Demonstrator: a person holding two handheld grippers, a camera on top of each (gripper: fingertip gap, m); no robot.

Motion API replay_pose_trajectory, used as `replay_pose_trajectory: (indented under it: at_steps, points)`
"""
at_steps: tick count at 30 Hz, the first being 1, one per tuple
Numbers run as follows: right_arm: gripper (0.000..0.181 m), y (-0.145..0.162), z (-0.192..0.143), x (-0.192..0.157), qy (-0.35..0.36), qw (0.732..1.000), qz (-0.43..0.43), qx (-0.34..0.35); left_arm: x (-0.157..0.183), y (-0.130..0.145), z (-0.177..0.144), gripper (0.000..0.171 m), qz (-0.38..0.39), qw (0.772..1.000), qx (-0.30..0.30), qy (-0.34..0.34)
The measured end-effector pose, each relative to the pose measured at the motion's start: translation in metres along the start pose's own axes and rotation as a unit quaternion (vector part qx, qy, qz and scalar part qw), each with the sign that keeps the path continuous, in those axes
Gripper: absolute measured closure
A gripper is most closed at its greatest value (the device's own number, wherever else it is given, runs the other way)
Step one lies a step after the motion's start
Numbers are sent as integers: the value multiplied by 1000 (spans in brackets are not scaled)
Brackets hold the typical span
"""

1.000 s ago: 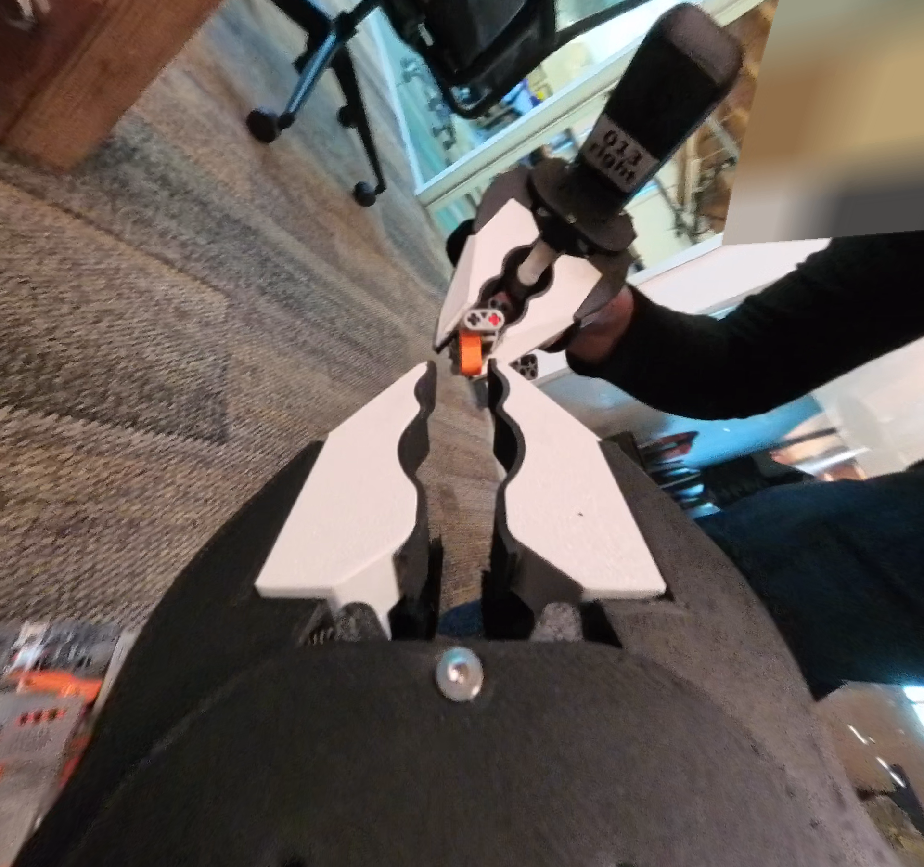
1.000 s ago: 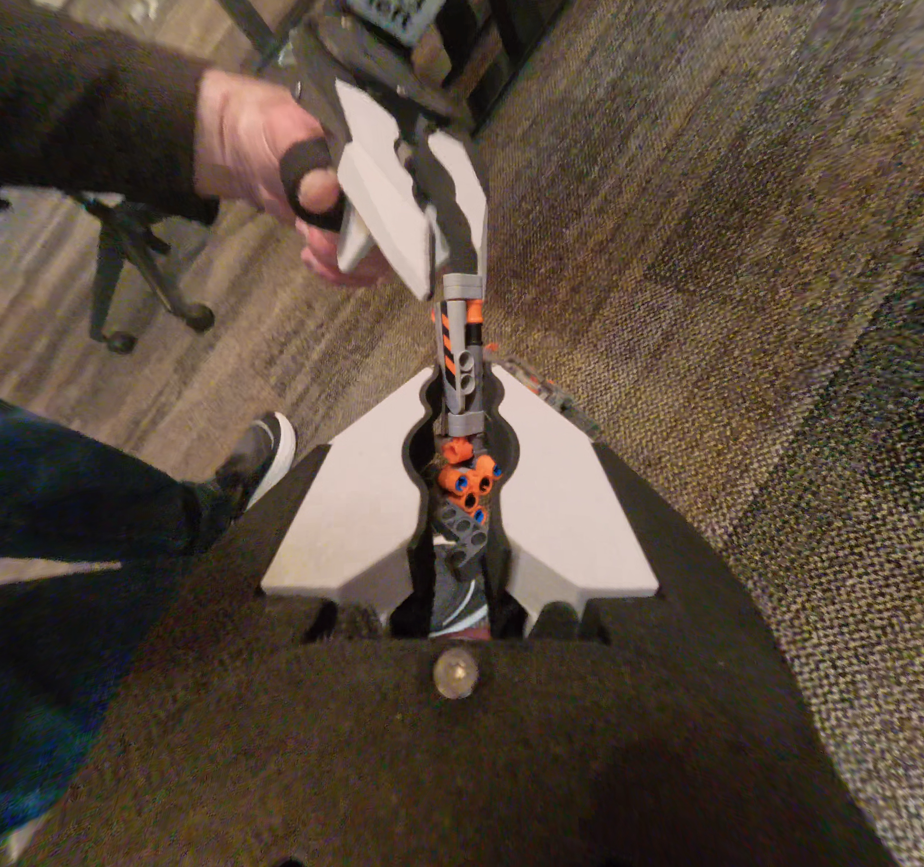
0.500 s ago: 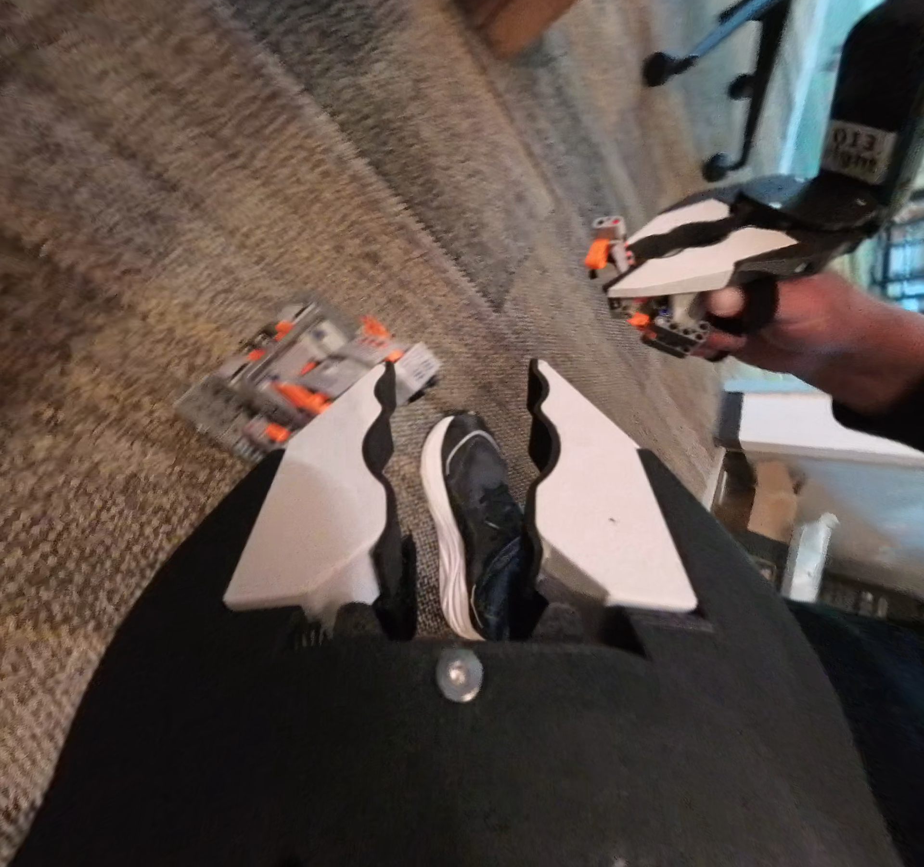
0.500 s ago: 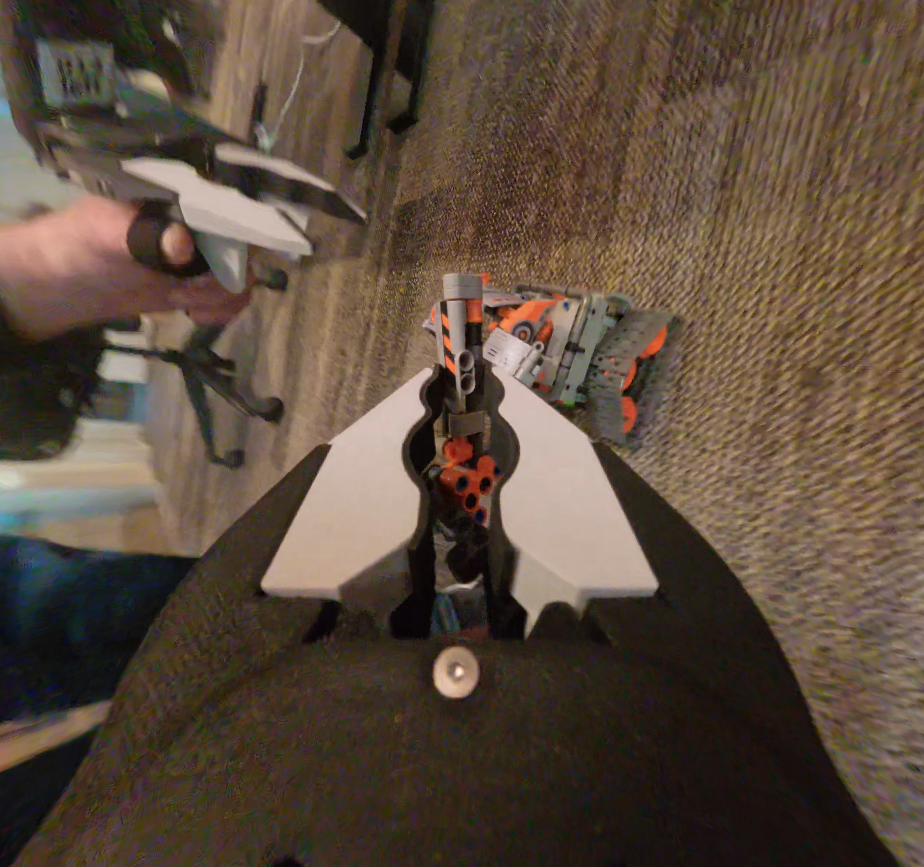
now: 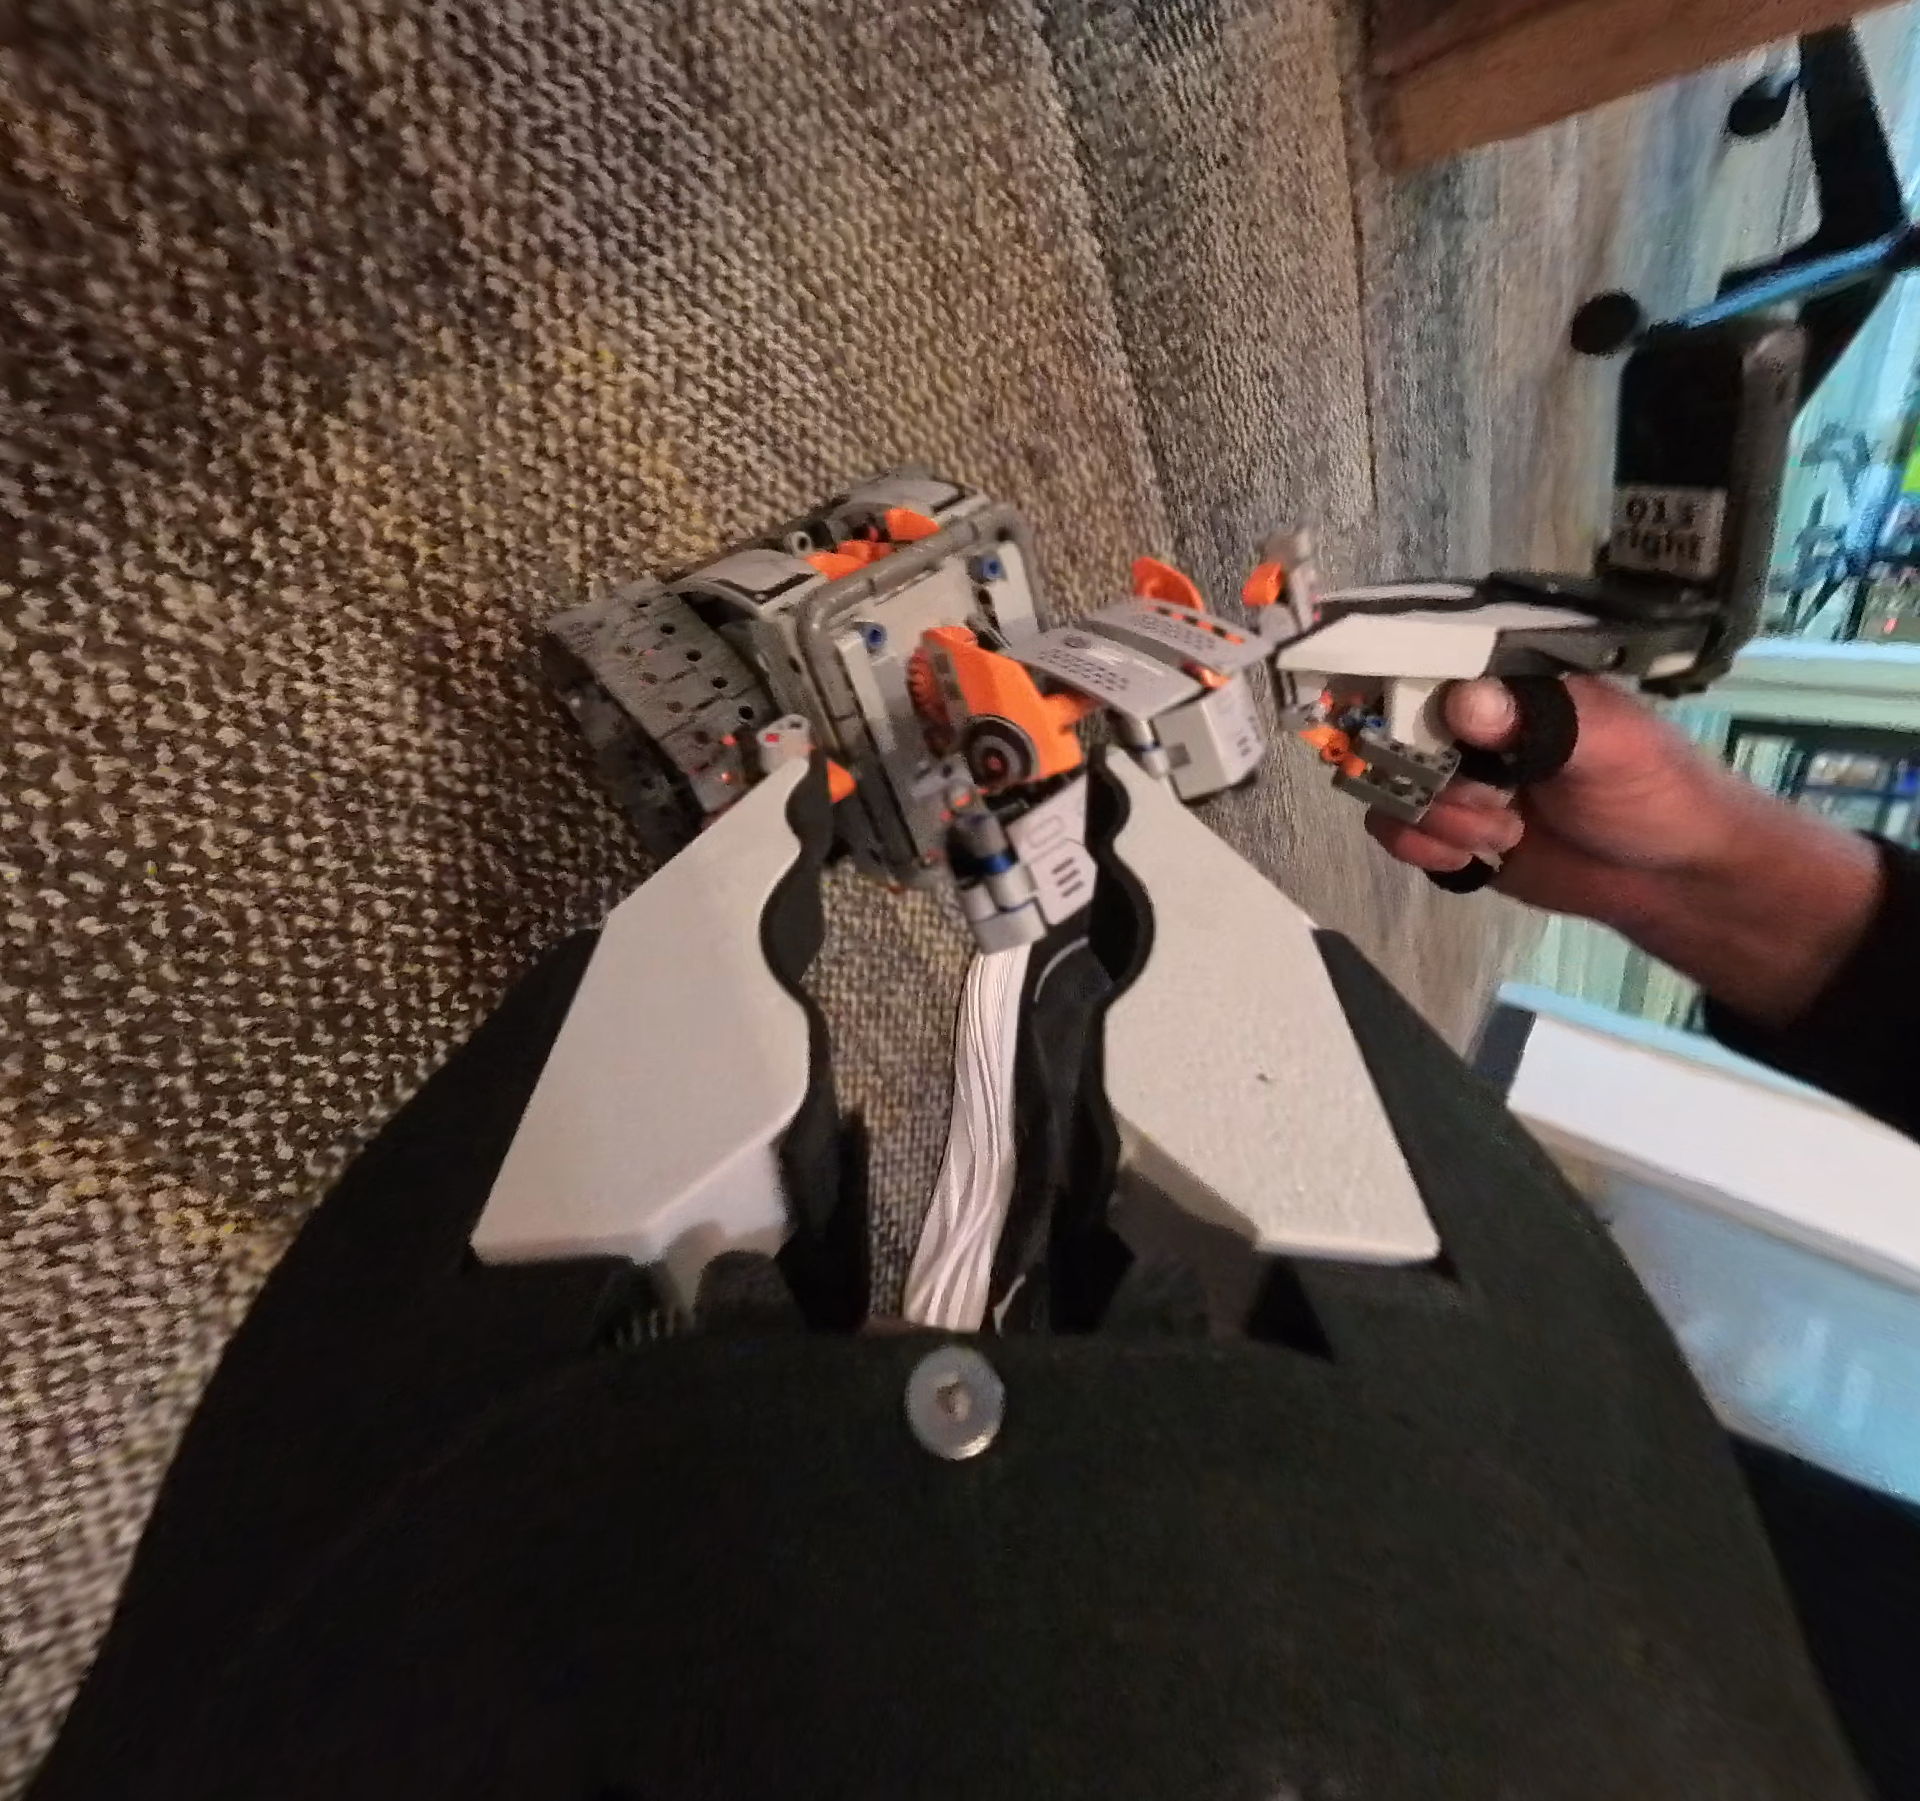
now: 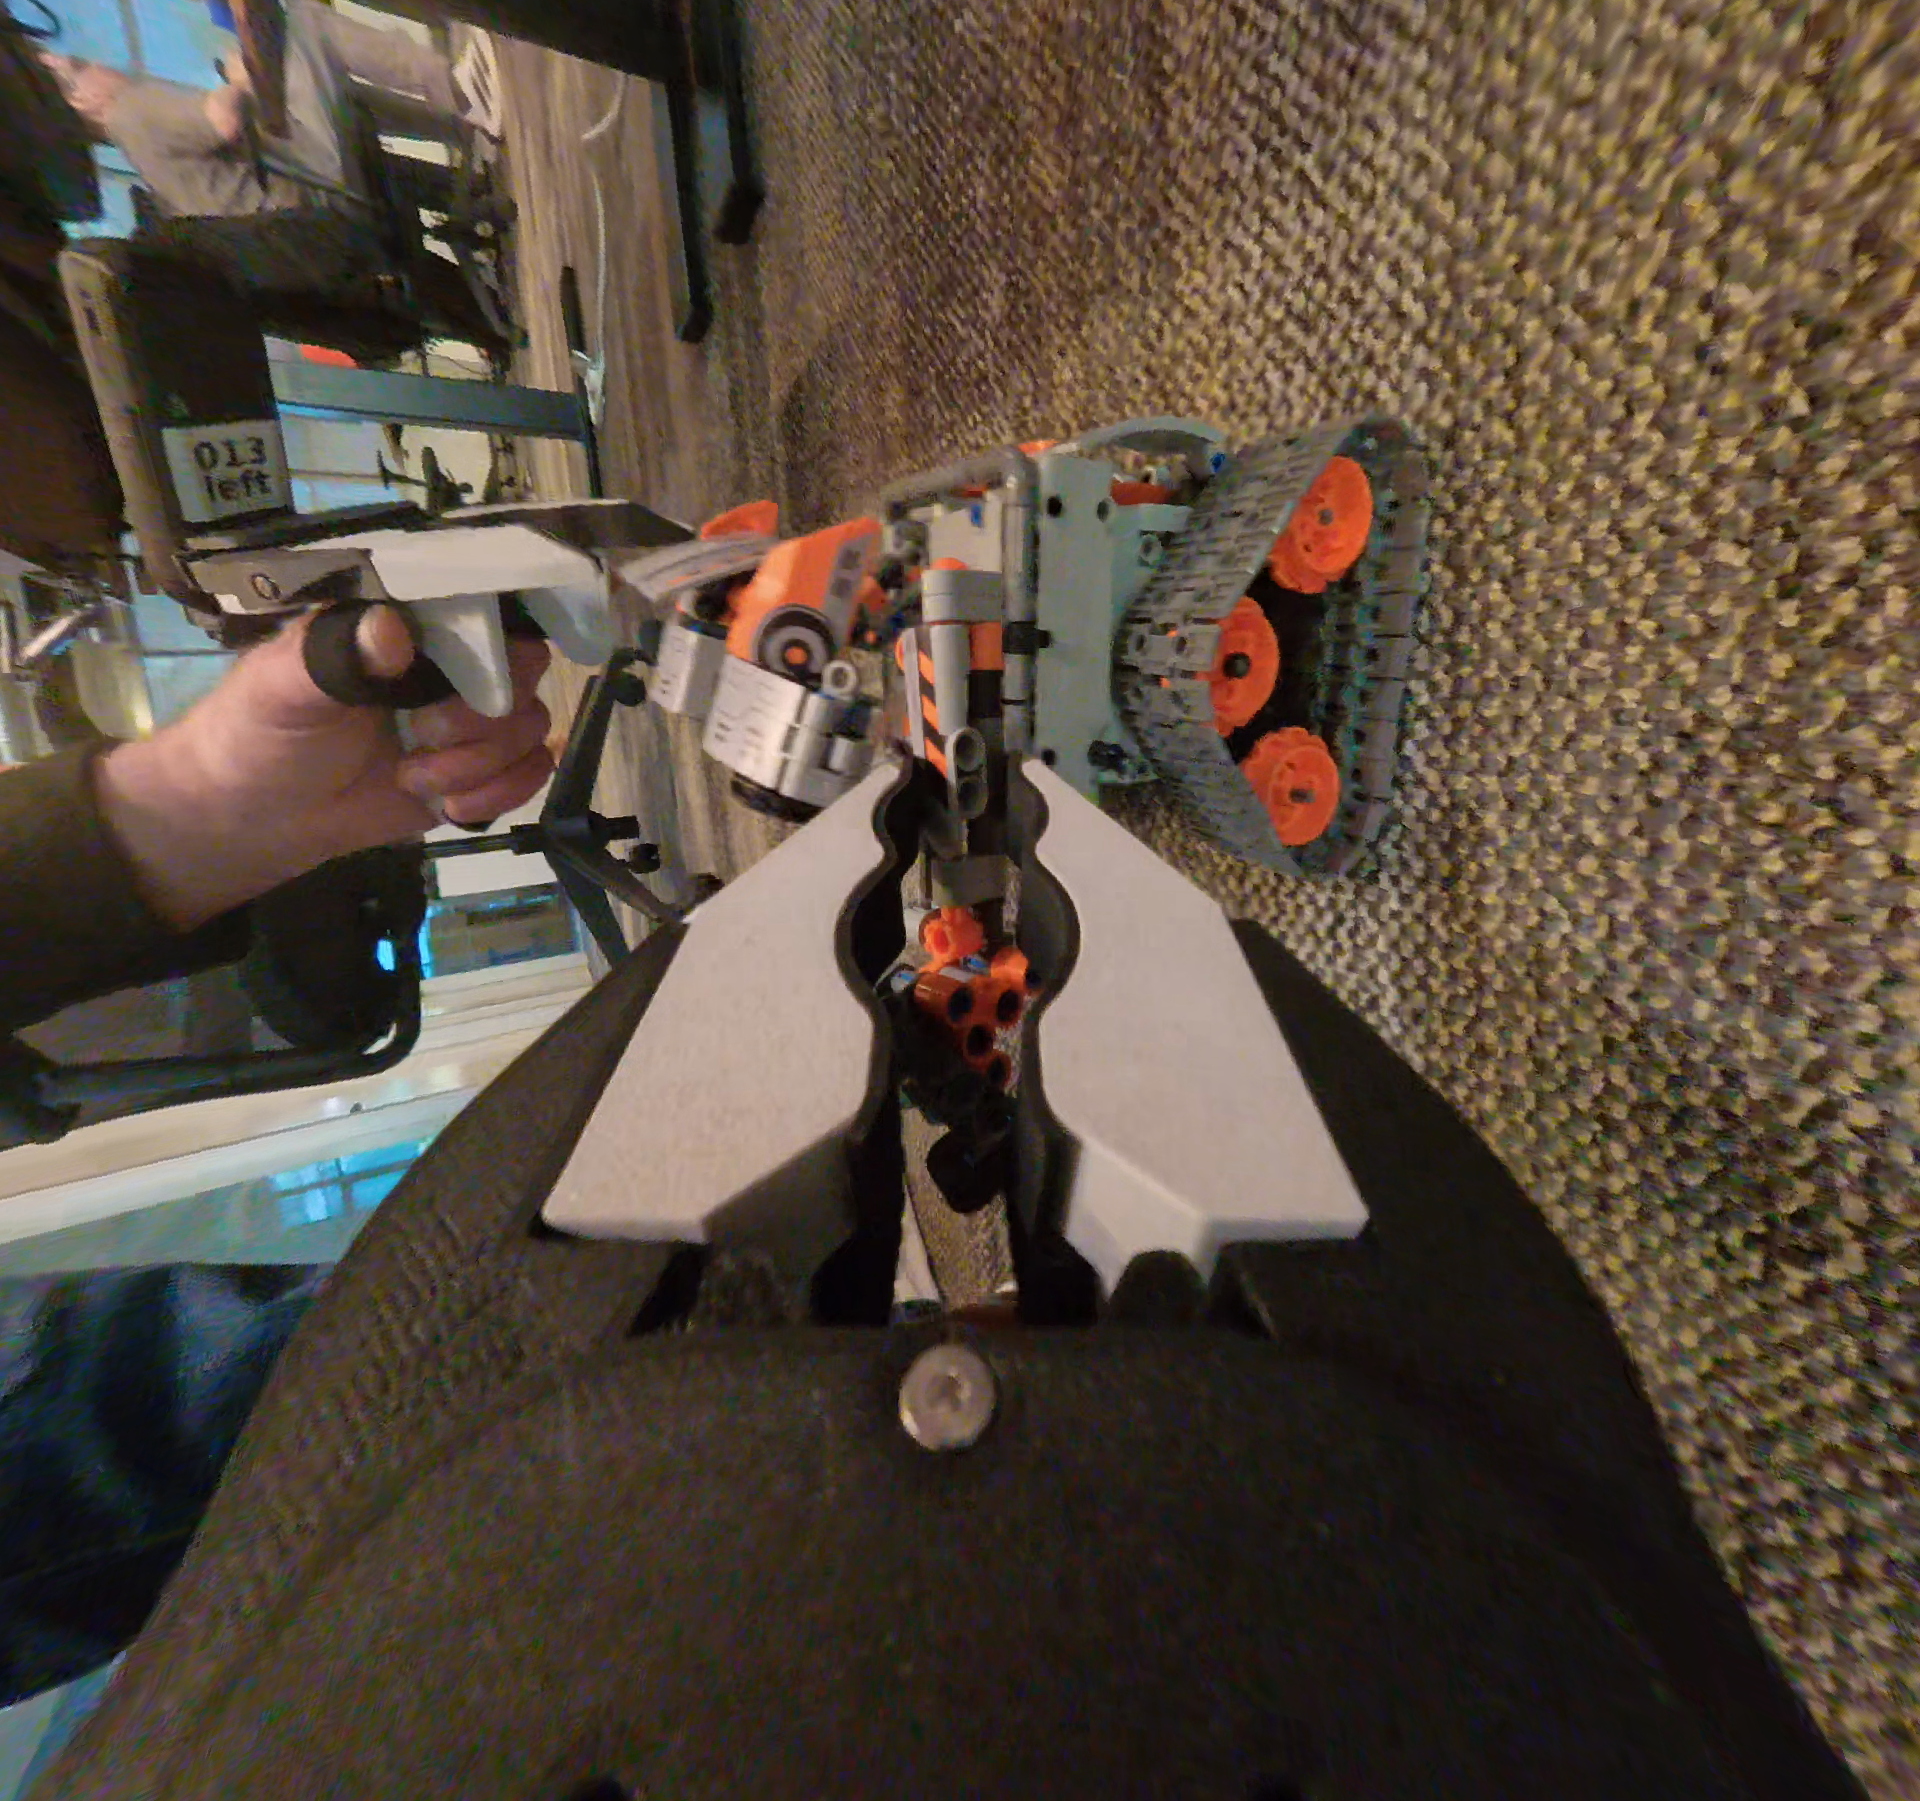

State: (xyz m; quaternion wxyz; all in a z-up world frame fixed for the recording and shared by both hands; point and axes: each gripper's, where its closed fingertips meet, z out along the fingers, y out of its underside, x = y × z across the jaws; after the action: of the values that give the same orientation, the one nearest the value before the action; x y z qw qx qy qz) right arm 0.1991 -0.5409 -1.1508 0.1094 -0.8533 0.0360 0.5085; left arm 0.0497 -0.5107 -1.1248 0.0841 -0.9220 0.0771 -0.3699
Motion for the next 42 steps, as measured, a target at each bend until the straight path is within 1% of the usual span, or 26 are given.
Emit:
replay_pose_trajectory:
  at_steps: [2,4,5,7,8,10,12,13,17,22,25,31,35,39,42]
  points:
    - [168,4,5,6,3,1000,4,-9,-15,1,-1,127,-22,1000,14,-10]
    - [168,13,10,15,31,999,0,-38,-23,15,2,130,-63,998,3,-2]
    - [168,17,13,16,37,998,-11,-50,-20,21,3,128,-90,996,6,15]
    - [168,20,16,12,36,998,-20,-57,0,26,2,126,-115,991,20,67]
    - [168,22,18,11,38,997,-20,-63,7,27,2,126,-116,990,28,72]
    - [168,24,19,11,42,997,-16,-63,19,33,3,131,-113,990,36,73]
    - [168,26,21,11,45,997,-12,-63,24,39,6,136,-104,991,45,64]
    - [169,26,21,10,46,997,-14,-61,28,42,7,138,-102,991,46,70]
    - [168,28,23,7,60,996,-22,-69,36,51,6,140,-101,990,61,81]
    - [168,26,25,7,75,994,-32,-70,34,68,-5,139,-63,993,54,79]
    - [168,21,24,8,84,994,-31,-62,23,69,-15,137,-52,994,65,67]
    - [168,14,22,7,95,993,-41,-52,21,61,-22,133,-26,995,74,53]
    - [168,4,14,-5,91,993,-62,-39,33,30,-37,134,9,993,103,51]
    - [168,-13,-7,-29,35,998,-57,-10,71,-12,-43,137,75,988,114,73]
    - [169,-22,-23,-59,-50,998,-37,5,106,-36,-34,138,122,983,102,97]
